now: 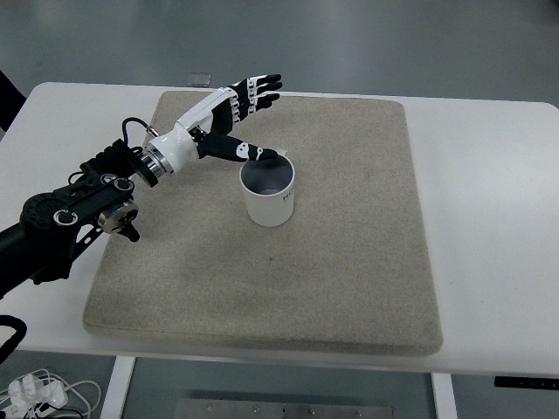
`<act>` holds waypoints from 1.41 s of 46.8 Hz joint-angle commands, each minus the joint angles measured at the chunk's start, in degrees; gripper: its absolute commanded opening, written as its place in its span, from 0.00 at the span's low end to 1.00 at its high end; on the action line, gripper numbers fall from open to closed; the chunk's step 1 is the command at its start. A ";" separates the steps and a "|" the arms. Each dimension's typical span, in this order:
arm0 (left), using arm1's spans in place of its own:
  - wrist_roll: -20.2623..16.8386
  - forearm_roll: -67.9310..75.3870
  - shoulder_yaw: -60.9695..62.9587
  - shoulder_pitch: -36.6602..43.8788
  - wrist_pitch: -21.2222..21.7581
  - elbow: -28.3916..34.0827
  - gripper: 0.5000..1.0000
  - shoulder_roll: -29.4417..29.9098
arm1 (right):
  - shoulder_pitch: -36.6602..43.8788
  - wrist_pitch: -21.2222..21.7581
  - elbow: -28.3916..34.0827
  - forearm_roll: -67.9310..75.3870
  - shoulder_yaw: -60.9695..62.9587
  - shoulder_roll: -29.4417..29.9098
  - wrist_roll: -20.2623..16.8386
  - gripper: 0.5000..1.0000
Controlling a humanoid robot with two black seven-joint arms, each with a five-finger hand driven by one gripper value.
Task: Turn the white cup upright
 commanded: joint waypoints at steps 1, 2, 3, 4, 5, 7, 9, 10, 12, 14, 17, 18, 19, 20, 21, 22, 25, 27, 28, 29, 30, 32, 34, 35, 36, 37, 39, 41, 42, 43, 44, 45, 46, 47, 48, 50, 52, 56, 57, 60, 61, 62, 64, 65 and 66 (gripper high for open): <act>0.00 -0.08 -1.83 0.04 0.11 -1.76 0.99 0.86 | 0.00 0.00 0.00 0.01 0.00 0.00 0.00 0.90; 0.00 -0.08 -2.45 0.13 0.11 -2.11 0.99 0.95 | 0.00 0.00 0.00 0.02 0.00 0.00 0.00 0.90; 0.00 -0.08 -2.97 0.13 0.11 -2.37 0.99 1.04 | 0.00 0.00 0.00 0.02 0.09 0.00 0.00 0.90; 0.00 -0.17 -3.59 0.13 0.11 -2.64 0.99 1.04 | 0.00 0.00 0.00 0.02 0.00 0.00 0.00 0.90; 0.00 -0.26 -4.29 0.13 0.19 -2.73 0.99 1.04 | 0.00 0.00 0.00 0.02 0.00 0.00 0.00 0.90; 0.00 -0.78 -5.61 0.13 0.46 -2.73 0.99 1.04 | 0.00 0.00 0.00 -0.07 0.00 0.00 0.00 0.90; 0.00 -1.66 -7.02 0.13 0.81 -2.73 0.99 1.04 | 0.00 0.00 0.00 0.02 0.00 0.00 0.00 0.90; 0.00 -2.19 -7.55 0.04 0.90 -2.64 0.99 0.95 | 0.00 0.00 0.00 -0.07 0.00 0.00 0.00 0.90; 0.00 -3.50 -8.34 -0.13 1.16 -2.38 0.99 0.95 | 0.00 0.00 0.00 0.02 0.00 0.00 0.00 0.90; 0.00 -5.00 -8.52 -0.75 1.69 -2.11 0.99 0.95 | 0.00 0.00 0.00 0.02 0.00 0.00 0.00 0.90; 0.00 -7.02 -8.43 -1.98 2.65 -1.41 0.99 1.04 | 0.00 0.00 0.00 0.02 0.00 0.00 0.00 0.90; 0.00 -7.64 -8.43 -2.33 3.09 -1.06 0.99 1.04 | 0.00 0.00 0.00 0.02 0.00 0.00 0.00 0.90; 0.00 -7.99 -8.43 -2.59 3.53 -0.62 0.99 1.04 | 0.00 0.00 0.00 -0.07 0.00 0.00 0.00 0.90; 0.00 -8.34 -8.43 -2.94 3.97 -0.18 0.99 1.04 | 0.00 0.00 0.00 0.01 0.00 0.00 0.00 0.90; 0.00 -8.52 -8.43 -3.38 4.23 0.34 0.99 1.04 | 0.00 0.00 0.00 0.02 0.00 0.00 0.00 0.90; 0.00 -8.78 -8.43 -3.91 4.41 0.79 0.99 1.04 | 0.00 0.00 0.00 0.02 0.00 0.00 0.00 0.90; 0.00 -9.49 -8.43 -5.05 4.50 2.89 0.99 0.95 | 0.00 0.00 0.00 0.01 0.00 0.00 0.00 0.90; 0.00 -10.36 -8.43 -5.67 4.59 4.56 0.99 0.69 | 0.00 0.00 0.00 -0.07 0.00 0.00 0.00 0.90; 0.00 -10.98 -8.43 -6.02 4.76 5.53 0.99 0.60 | 0.00 0.00 0.00 0.01 0.00 0.00 0.00 0.90; 0.00 -11.68 -8.43 -6.46 4.94 6.58 0.99 0.51 | 0.00 0.00 0.00 0.02 0.09 0.00 0.00 0.90; 0.00 -12.47 -8.34 -6.81 5.11 7.72 0.99 0.42 | 0.00 0.00 0.00 -0.07 0.00 0.00 0.00 0.90; 0.00 -14.31 -8.17 -7.69 5.29 10.27 0.99 0.33 | 0.00 0.00 0.00 0.02 0.00 0.00 0.00 0.90; 0.00 -16.16 -7.55 -8.74 5.29 12.82 0.99 0.16 | 0.00 0.00 0.00 0.02 0.00 0.00 0.00 0.90; 0.00 -17.04 -7.46 -9.18 5.21 14.22 0.99 -0.10 | 0.00 0.00 0.00 0.02 0.00 0.00 0.00 0.90; 0.00 -17.83 -7.46 -9.62 5.20 15.45 0.99 -0.54 | 0.00 0.00 0.00 0.02 0.00 0.00 0.00 0.90; 0.00 -18.62 -7.46 -9.97 5.12 16.60 0.99 -1.07 | 0.00 0.00 0.00 -0.07 0.00 0.00 0.00 0.90; 0.00 -20.29 -7.55 -10.50 4.50 18.45 0.99 -1.69 | 0.00 0.00 0.00 0.02 0.00 0.00 0.00 0.90; 0.00 -22.31 -7.55 -10.94 4.50 19.68 0.99 -2.04 | 0.00 0.00 0.00 0.02 0.00 0.00 0.00 0.90; 0.00 -23.28 -7.55 -11.21 4.50 20.03 0.99 -2.04 | 0.00 0.00 0.00 0.02 0.00 0.00 0.00 0.90; 0.00 -24.42 -7.55 -11.30 4.33 20.21 0.99 -2.04 | 0.00 0.00 0.00 0.02 0.00 0.00 0.00 0.90; 0.00 -25.47 -7.55 -11.38 4.15 20.21 0.99 -2.04 | 0.00 0.00 0.00 0.02 0.09 0.00 0.00 0.90; 0.00 -26.44 -7.55 -11.47 3.89 20.21 0.99 -2.04 | 0.00 0.00 0.00 0.02 0.00 0.00 0.00 0.90; 0.00 -27.41 -7.55 -11.56 3.45 20.21 0.99 -2.04 | 0.00 0.00 0.00 0.02 0.00 0.00 0.00 0.90; 0.00 -28.20 -7.55 -11.56 3.01 20.21 0.99 -2.04 | 0.00 0.00 0.00 -0.07 0.00 0.00 0.00 0.90; 0.00 -28.99 -7.55 -11.56 2.49 20.21 0.99 -2.04 | 0.00 0.00 0.00 0.01 0.00 0.00 0.00 0.90; 0.00 -30.49 -7.64 -11.56 1.52 20.21 0.99 -2.13 | 0.00 0.00 0.00 0.02 0.00 0.00 0.00 0.90; 0.00 -32.24 -7.81 -11.56 0.64 20.04 0.99 -2.30 | 0.00 0.00 0.00 0.02 0.00 0.00 0.00 0.90; 0.02 -36.81 -7.90 -11.56 0.19 20.21 0.99 -3.27 | 0.00 0.00 0.00 0.01 0.00 0.00 0.00 0.90; 1.06 -38.04 -7.82 -11.56 0.19 20.30 0.99 -3.44 | 0.00 0.00 0.00 0.02 0.00 0.00 0.00 0.90; 4.05 -41.29 -7.90 -11.56 0.19 20.21 0.99 -3.62 | 0.00 0.00 0.00 0.02 0.00 0.00 0.00 0.90; 5.02 -42.35 -7.90 -11.56 0.28 20.30 0.99 -3.62 | 0.00 0.00 0.00 0.02 0.00 0.00 0.00 0.90; 6.07 -43.05 -7.90 -11.56 0.20 20.39 0.99 -3.71 | 0.00 0.00 0.00 0.02 0.00 0.00 0.00 0.90; 7.92 -44.38 -7.90 -11.56 0.20 20.48 0.99 -3.80 | 0.00 0.00 0.00 0.02 0.00 0.00 0.00 0.90; 8.88 -44.73 -7.99 -11.56 0.19 20.56 0.99 -3.80 | 0.00 0.00 0.00 0.02 0.09 0.00 0.00 0.90; 9.85 -44.91 -8.08 -11.47 0.11 20.57 0.99 -3.80 | 0.00 0.00 0.00 0.02 0.00 0.00 0.00 0.90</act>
